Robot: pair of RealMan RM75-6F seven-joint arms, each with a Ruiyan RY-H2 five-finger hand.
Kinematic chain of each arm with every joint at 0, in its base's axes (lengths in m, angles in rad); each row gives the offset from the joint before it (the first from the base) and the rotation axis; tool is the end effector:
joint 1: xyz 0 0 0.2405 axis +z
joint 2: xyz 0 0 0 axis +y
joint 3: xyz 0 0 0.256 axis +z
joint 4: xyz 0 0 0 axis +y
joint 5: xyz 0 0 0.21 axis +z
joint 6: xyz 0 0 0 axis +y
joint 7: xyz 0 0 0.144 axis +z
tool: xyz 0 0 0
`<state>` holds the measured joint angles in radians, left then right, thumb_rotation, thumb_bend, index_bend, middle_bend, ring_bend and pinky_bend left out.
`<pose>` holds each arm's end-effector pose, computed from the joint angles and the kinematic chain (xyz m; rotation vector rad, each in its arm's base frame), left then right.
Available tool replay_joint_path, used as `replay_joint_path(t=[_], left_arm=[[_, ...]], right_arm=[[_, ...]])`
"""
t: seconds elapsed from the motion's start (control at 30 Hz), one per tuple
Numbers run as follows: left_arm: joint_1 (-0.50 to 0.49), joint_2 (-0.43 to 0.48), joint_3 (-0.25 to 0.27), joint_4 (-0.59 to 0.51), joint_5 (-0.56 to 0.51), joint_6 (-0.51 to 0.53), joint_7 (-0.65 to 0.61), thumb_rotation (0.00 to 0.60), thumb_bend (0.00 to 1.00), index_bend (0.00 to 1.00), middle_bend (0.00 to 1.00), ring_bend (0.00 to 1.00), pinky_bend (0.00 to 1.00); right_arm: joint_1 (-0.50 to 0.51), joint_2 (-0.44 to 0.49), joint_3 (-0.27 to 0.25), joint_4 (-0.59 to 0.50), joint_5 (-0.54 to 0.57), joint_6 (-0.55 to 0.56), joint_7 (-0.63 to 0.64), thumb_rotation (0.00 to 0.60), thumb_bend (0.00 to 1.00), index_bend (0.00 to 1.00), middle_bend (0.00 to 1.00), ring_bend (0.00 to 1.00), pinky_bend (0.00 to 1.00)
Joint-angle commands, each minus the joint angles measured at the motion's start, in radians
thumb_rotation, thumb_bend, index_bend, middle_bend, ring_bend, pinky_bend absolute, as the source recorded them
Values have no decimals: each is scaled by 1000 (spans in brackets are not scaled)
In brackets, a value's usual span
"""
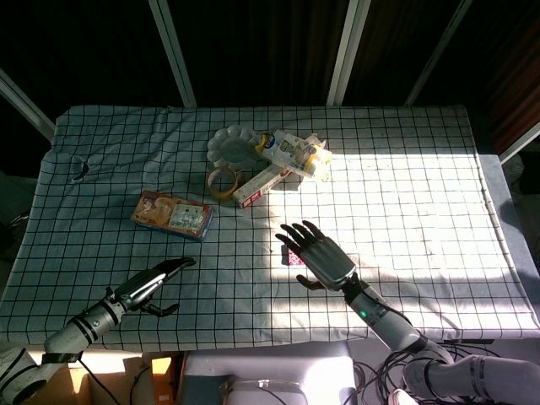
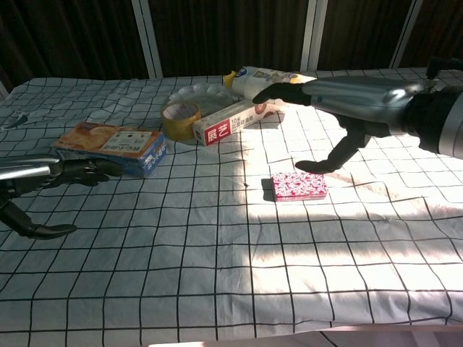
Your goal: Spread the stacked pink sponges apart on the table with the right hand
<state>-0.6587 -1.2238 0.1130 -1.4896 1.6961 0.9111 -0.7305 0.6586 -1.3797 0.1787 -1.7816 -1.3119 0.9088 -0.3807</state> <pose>-0.2329 0.2796 0.0401 -2.0143 -1.5897 -0.9810 -0.1149 -0.2925 0.0139 2.0736 -0.8593 1.0196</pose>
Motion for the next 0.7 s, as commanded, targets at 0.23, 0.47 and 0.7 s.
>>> replay_joint_path(t=[0.23,0.47,0.7], left_arm=[[64,55,19,-58,-1,116,117,600,375,0,0,0,11],[227,78,21,-34,-22,340,443,600,374,0,0,0,11],[431,-27,35,155,27,642,650,600,374,0,0,0,11]], right_arm=[[3,11,-16,-4,37,32,-49,600,276,0,0,0,0],[-16,88,-18,-22,116,60,-72,600,275,0,0,0,0],[30,151,-13,3,357,-20,-137,600,276,0,0,0,0]])
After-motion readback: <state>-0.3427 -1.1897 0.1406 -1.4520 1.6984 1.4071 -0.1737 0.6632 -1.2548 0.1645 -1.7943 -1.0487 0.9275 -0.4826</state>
